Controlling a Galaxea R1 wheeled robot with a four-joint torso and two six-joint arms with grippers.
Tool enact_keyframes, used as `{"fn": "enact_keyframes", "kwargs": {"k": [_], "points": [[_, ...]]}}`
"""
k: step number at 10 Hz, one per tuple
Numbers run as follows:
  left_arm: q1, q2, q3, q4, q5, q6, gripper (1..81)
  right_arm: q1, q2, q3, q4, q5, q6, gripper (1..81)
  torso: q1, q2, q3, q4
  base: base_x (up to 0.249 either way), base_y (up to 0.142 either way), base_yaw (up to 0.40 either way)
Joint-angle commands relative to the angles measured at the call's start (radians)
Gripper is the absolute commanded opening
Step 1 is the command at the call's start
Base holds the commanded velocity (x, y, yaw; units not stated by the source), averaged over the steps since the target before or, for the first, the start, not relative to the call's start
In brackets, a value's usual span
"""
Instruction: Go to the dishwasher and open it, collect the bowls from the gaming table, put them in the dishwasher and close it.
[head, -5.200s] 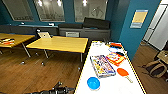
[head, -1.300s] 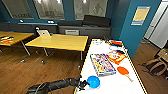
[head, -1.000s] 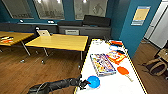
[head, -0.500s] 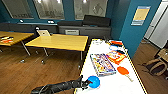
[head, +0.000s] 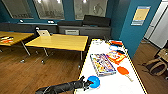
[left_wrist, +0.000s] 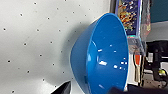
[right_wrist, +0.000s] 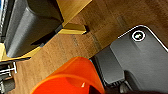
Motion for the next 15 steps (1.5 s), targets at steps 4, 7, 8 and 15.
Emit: {"fn": "enact_keyframes", "kwargs": {"k": [4,7,8,15], "points": [[-0.105,0.012,0.01,0.064,0.053,0.001,81.1,0.054,-0.028,0.011,-0.043,-0.023,-0.002,1.0,0.0,0.0,0.0,0.0,0.0,0.0,0.0],[-0.102,0.022,0.003,0.086,0.073,0.002,81.1,0.055,-0.022,0.008,-0.046,-0.031,-0.002,1.0,0.0,0.0,0.0,0.0,0.0,0.0,0.0],[-0.102,0.027,-0.001,0.089,0.073,0.001,81.1,0.054,-0.02,0.005,-0.044,-0.031,-0.002,1.0,0.0,0.0,0.0,0.0,0.0,0.0,0.0],[-0.162,0.124,-0.074,0.066,0.05,-0.048,81.1,0.063,-0.004,-0.004,-0.05,-0.044,-0.002,1.0,0.0,0.0,0.0,0.0,0.0,0.0,0.0]]}}
